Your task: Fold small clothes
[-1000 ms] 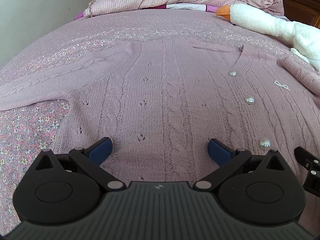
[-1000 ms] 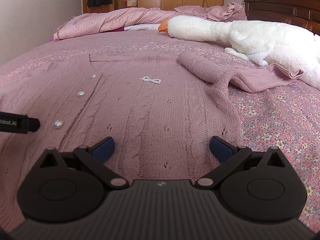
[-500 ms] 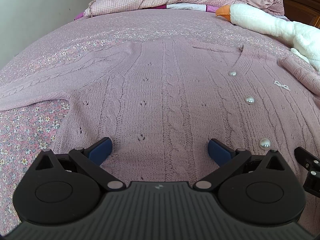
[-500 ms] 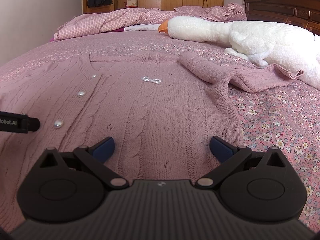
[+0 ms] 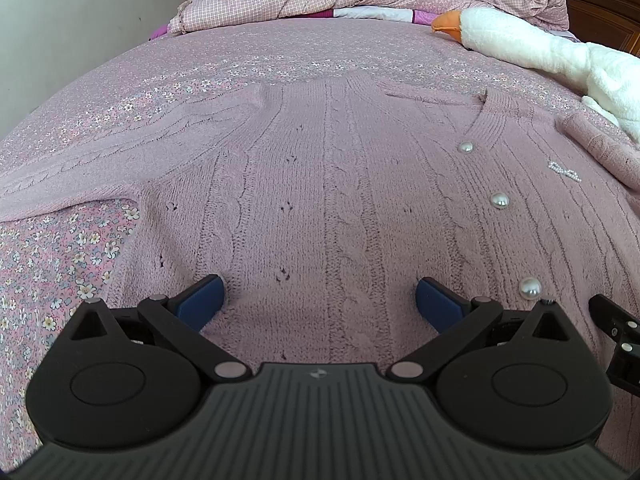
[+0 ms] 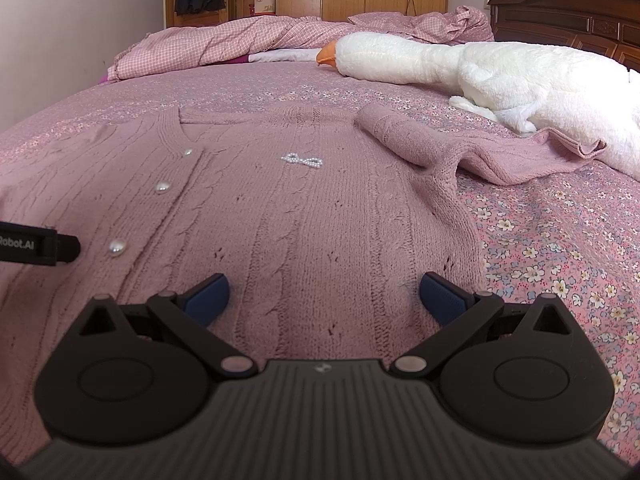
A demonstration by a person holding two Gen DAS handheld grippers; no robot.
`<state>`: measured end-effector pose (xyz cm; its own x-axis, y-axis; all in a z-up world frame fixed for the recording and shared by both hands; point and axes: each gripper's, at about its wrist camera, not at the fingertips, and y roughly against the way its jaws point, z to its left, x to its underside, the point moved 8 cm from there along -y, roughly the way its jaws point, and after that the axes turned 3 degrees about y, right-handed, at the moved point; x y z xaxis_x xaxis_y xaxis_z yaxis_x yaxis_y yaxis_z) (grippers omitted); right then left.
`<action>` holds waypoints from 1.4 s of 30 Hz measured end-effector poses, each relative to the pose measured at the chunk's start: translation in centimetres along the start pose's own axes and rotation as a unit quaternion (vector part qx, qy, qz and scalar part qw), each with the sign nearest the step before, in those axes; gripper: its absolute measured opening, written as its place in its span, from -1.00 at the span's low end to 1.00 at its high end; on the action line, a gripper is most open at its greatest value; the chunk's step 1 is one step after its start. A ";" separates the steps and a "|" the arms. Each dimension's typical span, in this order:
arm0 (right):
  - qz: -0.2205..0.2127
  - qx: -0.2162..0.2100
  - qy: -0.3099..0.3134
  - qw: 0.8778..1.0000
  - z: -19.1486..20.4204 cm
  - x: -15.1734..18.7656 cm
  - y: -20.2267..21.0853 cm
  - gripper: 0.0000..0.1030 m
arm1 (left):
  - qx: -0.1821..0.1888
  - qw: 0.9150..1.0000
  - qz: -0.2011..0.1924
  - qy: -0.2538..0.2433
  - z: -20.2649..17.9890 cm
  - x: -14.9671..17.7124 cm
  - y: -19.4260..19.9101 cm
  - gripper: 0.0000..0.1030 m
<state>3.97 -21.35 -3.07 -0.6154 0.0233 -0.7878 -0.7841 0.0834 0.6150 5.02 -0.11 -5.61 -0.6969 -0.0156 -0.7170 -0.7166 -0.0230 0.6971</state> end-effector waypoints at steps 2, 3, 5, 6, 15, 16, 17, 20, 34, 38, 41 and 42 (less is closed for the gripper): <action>0.000 0.000 0.000 1.000 0.0 0.0 0.0 1.00 | 0.000 1.000 0.000 0.000 0.0 0.0 0.0 1.00; 0.000 0.000 0.000 1.000 0.0 0.0 0.0 1.00 | 0.000 1.000 0.000 0.000 0.0 0.0 0.0 1.00; 0.000 0.000 0.000 1.000 0.0 0.0 0.0 1.00 | 0.000 1.000 0.000 0.000 0.0 0.0 0.0 1.00; 0.000 0.000 0.000 1.000 0.0 0.0 0.0 1.00 | 0.000 1.000 0.000 0.000 0.0 0.0 0.0 1.00; -0.001 0.000 0.000 1.000 0.0 0.0 0.0 1.00 | 0.000 1.000 0.000 0.000 0.0 0.0 0.0 1.00; -0.001 0.000 0.000 1.000 0.0 0.0 0.0 1.00 | 0.000 1.000 -0.001 0.000 0.0 0.0 0.0 1.00; -0.001 0.000 0.000 1.000 0.0 0.0 0.0 1.00 | 0.000 1.000 -0.001 0.000 0.0 0.0 0.0 1.00; -0.001 0.000 0.000 1.000 0.0 0.0 0.0 1.00 | 0.000 1.000 -0.001 0.000 0.0 0.0 0.0 1.00; 0.000 -0.003 -0.004 1.000 -0.1 -0.2 0.0 1.00 | 0.002 1.000 0.008 0.002 0.2 -0.2 -0.1 1.00; 0.004 -0.008 -0.006 1.000 -0.2 -0.1 -0.1 1.00 | 0.001 1.000 0.014 0.002 0.3 -0.4 -0.3 1.00; 0.010 -0.015 -0.007 1.000 -0.3 -0.2 -0.1 1.00 | 0.001 1.000 0.020 0.001 0.2 -0.6 -0.4 1.00; 0.013 -0.018 -0.007 1.000 -0.3 -0.3 -0.1 1.00 | 0.002 1.000 0.022 0.001 0.2 -0.7 -0.5 1.00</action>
<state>4.21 -21.66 -2.91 -0.6352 0.0385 -0.7714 -0.7700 0.0465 0.6364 5.84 0.09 -5.50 -0.7274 -0.0182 -0.6860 -0.6858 -0.0190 0.7276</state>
